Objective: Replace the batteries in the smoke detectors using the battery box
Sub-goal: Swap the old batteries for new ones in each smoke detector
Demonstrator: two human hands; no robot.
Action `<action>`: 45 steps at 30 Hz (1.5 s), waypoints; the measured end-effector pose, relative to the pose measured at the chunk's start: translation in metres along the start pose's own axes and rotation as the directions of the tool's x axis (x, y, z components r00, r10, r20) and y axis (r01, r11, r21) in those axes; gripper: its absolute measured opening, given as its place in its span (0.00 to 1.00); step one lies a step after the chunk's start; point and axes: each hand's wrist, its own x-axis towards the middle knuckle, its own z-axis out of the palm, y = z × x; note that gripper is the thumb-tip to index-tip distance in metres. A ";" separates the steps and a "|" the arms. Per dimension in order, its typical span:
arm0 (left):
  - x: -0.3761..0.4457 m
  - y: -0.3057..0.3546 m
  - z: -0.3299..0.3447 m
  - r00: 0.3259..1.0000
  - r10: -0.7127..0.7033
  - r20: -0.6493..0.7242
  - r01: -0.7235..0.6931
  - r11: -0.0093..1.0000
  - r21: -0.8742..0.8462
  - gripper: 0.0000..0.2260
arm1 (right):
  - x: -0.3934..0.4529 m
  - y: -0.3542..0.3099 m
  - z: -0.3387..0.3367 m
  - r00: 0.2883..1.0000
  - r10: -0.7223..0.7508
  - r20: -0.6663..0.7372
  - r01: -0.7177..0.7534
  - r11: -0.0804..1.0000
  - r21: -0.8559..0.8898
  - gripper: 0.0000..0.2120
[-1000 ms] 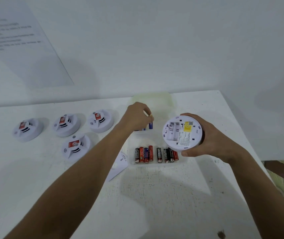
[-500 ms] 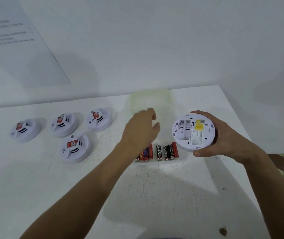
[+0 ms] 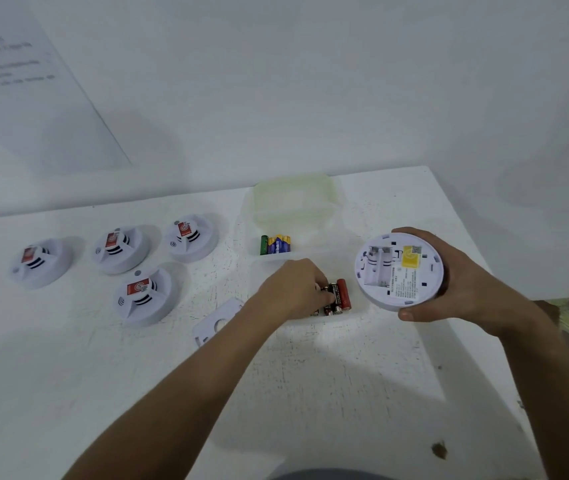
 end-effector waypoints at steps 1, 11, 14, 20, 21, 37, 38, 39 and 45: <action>-0.001 0.000 0.000 1.000 -0.001 -0.016 0.001 0.999 -0.032 0.13 | 0.000 0.000 0.001 1.000 -0.002 0.002 0.002 1.000 0.004 0.45; -0.024 0.007 -0.023 0.928 -0.032 -0.372 -0.102 0.937 -0.335 0.09 | 0.009 -0.007 0.012 0.999 -0.033 0.020 0.033 0.999 0.001 0.43; -0.036 0.018 -0.040 0.877 -0.071 -0.475 -0.205 0.839 -0.504 0.08 | 0.013 -0.009 0.015 0.999 -0.038 0.027 0.038 0.999 -0.015 0.44; -0.052 0.038 -0.045 0.920 0.054 -0.389 -0.186 0.932 -0.312 0.12 | 0.023 -0.013 0.030 0.996 -0.076 0.038 0.079 0.994 -0.074 0.45; -0.053 0.040 -0.043 0.917 0.052 -0.396 -0.175 0.944 -0.280 0.11 | 0.024 -0.014 0.032 0.996 -0.085 0.035 0.088 0.993 -0.082 0.45; -0.053 0.019 -0.051 0.981 0.151 -0.123 -0.191 0.871 -0.452 0.18 | 0.024 -0.017 0.030 0.997 -0.067 0.035 0.068 0.997 -0.028 0.45; -0.052 0.018 -0.052 0.983 0.147 -0.112 -0.184 0.837 -0.516 0.20 | 0.024 -0.017 0.029 0.997 -0.064 0.051 0.065 0.998 -0.011 0.45; -0.051 0.018 -0.054 0.985 0.136 -0.102 -0.170 0.804 -0.570 0.23 | 0.024 -0.018 0.028 0.996 -0.063 0.065 0.063 0.998 0.005 0.45; -0.040 0.019 -0.056 0.995 0.085 -0.047 -0.090 0.618 -0.781 0.31 | 0.023 -0.023 0.021 0.995 -0.078 0.066 0.074 0.995 0.063 0.44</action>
